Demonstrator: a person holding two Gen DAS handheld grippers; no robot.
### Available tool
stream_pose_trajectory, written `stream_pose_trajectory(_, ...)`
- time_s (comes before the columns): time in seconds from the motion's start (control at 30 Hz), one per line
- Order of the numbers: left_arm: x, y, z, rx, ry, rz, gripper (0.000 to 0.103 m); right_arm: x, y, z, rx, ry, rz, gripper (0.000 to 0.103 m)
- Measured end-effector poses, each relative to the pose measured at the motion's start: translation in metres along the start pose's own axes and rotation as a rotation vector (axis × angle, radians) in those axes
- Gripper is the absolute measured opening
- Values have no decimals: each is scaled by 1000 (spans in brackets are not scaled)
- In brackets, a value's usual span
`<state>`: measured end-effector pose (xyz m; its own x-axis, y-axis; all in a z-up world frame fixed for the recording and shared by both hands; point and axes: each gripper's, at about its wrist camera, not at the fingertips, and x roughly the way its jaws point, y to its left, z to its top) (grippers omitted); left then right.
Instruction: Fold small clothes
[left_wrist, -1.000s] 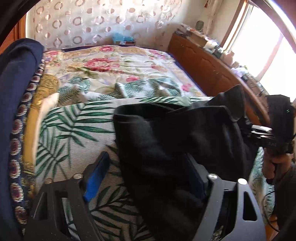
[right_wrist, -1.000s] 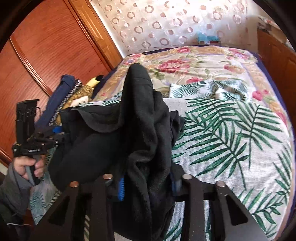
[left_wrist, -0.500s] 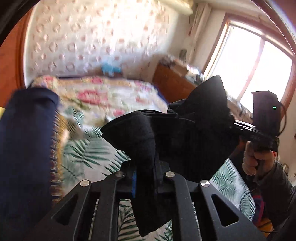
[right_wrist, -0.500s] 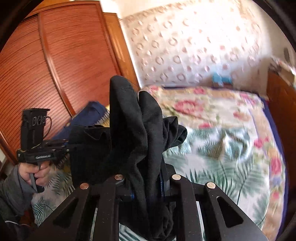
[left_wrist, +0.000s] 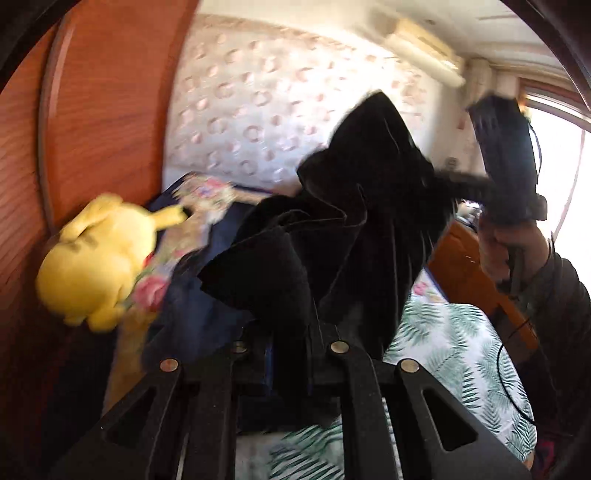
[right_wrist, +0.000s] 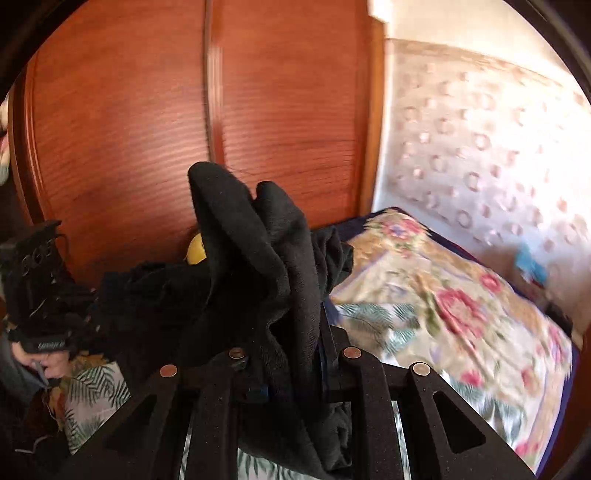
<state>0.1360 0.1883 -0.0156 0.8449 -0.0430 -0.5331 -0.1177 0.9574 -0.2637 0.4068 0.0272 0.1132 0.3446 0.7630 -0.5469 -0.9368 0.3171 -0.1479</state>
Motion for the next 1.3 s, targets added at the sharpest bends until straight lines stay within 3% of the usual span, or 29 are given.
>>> stream_pose_trajectory(0.17, 6, 27, -19, -59, 34, 67, 13, 78, 8, 36, -47, 65, -21, 19)
stream_pose_trajectory(0.23, 13, 30, -23, -74, 57, 83, 13, 102, 8, 43, -26, 97, -70, 20)
stream_pose_trajectory(0.37, 15, 33, -28, -49, 89, 130, 16, 111, 6, 52, 61, 96, -134, 45)
stream_pose_trajectory(0.4, 12, 33, -28, -34, 82, 139, 19, 104, 20, 51, 71, 86, -135, 45)
stream_pose_trajectory(0.47, 6, 31, -27, -15, 64, 135, 41, 85, 26, 44, 97, 66, -154, 45)
stream_pose_trajectory(0.53, -3, 27, -25, 5, 38, 130, 49, 69, 34, 33, 129, 44, -151, 45)
stream_pose_trajectory(0.6, -8, 23, -24, 21, 29, 120, 63, 48, 43, 13, 155, 17, -158, 45)
stream_pose_trajectory(0.67, -15, 14, -24, 42, 6, 101, 83, 24, 48, -15, 180, 1, -179, 45)
stream_pose_trajectory(0.97, -38, -52, -28, 161, -57, 44, 84, -88, 103, -121, 330, -74, -284, 47)
stream_pose_trajectory(1.07, -41, -73, -32, 190, -65, 11, 84, -118, 127, -139, 359, -104, -338, 61)
stream_pose_trajectory(1.17, -46, -96, -38, 224, -78, -23, 84, -142, 154, -149, 360, -126, -385, 62)
stream_pose_trajectory(1.3, -53, -124, -42, 258, -86, -54, 84, -171, 188, -163, 383, -157, -449, 82)
